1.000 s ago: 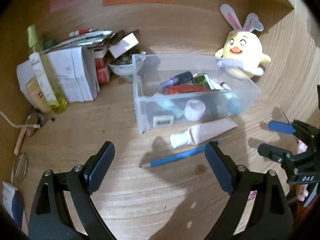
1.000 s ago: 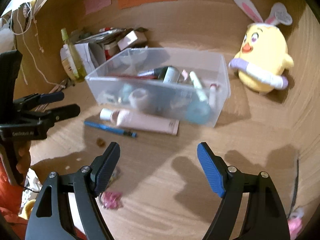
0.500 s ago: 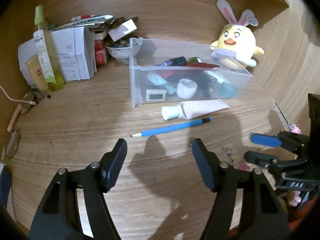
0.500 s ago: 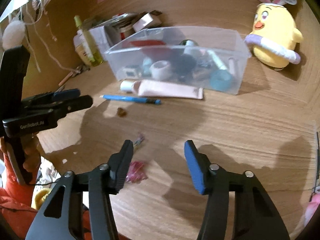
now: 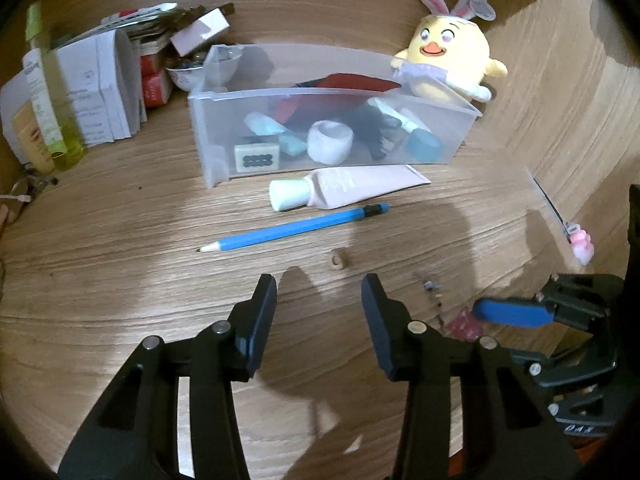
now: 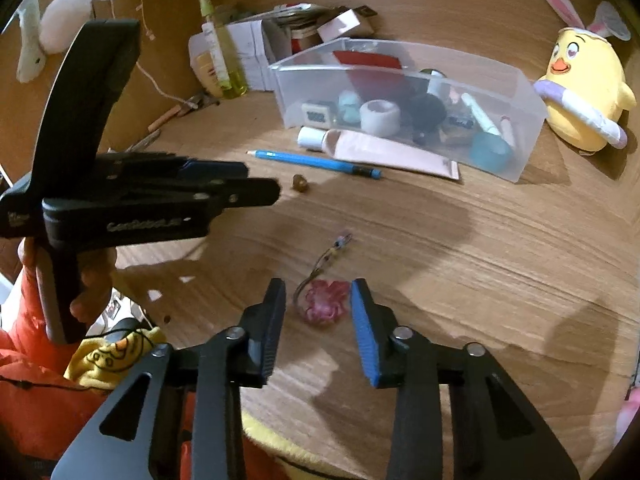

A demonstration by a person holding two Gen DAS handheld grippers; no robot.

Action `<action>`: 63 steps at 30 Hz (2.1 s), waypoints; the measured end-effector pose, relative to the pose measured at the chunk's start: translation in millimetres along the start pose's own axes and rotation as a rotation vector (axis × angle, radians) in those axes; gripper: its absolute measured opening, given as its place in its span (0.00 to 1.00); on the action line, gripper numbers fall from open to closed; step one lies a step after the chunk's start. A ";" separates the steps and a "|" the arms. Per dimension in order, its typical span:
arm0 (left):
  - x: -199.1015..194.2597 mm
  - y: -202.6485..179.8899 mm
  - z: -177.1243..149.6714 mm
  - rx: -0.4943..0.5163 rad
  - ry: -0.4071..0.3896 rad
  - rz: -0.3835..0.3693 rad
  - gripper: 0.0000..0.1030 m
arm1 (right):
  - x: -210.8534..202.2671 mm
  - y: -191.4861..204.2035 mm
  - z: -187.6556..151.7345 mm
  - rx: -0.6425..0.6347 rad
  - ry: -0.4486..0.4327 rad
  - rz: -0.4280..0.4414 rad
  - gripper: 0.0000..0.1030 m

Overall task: Organize objects
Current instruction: 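Move both open tools back to the desk toward the pink hair clip and small brown bead, then grasp the pink hair clip with the right tool while the left tool grasps the brown bead, then lower the hair clip into the bin with the right tool while the left tool drops the bead in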

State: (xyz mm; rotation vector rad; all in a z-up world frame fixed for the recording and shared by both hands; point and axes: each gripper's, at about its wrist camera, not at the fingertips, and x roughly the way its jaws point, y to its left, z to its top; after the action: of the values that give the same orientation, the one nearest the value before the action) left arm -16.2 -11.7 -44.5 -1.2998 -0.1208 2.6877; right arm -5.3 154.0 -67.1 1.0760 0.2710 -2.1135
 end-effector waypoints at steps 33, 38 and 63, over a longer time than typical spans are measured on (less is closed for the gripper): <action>21.7 -16.0 16.5 0.003 0.045 0.039 0.12 | -28.3 -50.4 25.6 0.130 -0.169 -0.107 0.18; 14.0 -14.8 16.5 -0.015 0.022 0.010 0.12 | -39.7 -59.3 38.1 0.136 -0.215 -0.135 0.18; -34.9 -0.7 51.7 -0.059 -0.148 0.022 0.12 | -81.4 -77.6 105.1 0.103 -0.408 -0.184 0.18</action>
State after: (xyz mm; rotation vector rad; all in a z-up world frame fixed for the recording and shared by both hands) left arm -35.4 -17.4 14.6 -1.1223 -0.2057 2.8181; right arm -92.9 200.2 50.8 0.6711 0.0656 -2.4758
